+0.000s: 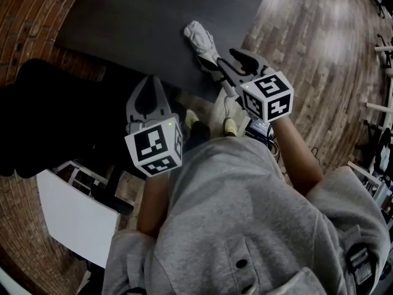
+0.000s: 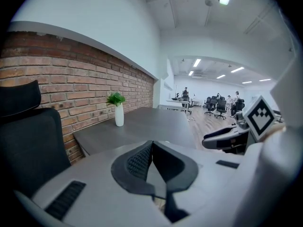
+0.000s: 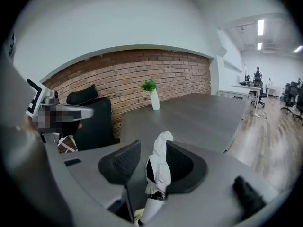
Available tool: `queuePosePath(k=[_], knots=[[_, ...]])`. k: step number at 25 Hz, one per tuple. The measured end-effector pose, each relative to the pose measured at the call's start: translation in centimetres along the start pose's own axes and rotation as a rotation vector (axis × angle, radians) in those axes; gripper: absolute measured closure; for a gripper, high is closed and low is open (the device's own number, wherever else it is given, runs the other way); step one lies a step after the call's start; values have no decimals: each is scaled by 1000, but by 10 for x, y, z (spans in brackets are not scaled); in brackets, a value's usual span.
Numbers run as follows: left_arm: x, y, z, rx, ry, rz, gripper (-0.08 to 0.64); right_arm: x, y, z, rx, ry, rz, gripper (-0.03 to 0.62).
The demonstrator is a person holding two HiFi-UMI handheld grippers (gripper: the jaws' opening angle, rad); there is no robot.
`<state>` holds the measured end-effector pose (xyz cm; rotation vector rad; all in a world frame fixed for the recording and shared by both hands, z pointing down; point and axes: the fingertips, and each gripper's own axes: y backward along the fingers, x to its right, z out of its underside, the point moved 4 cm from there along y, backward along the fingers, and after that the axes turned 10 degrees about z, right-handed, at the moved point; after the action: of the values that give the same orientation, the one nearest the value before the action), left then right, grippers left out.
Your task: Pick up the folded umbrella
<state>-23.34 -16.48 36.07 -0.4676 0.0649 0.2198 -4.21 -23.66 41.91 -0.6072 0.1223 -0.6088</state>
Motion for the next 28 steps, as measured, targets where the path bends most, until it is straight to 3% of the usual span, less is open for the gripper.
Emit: queuePosePath(k=[28], knots=[[-20, 6, 9, -22, 22, -34, 546, 3, -57, 50, -143, 10, 23, 383]])
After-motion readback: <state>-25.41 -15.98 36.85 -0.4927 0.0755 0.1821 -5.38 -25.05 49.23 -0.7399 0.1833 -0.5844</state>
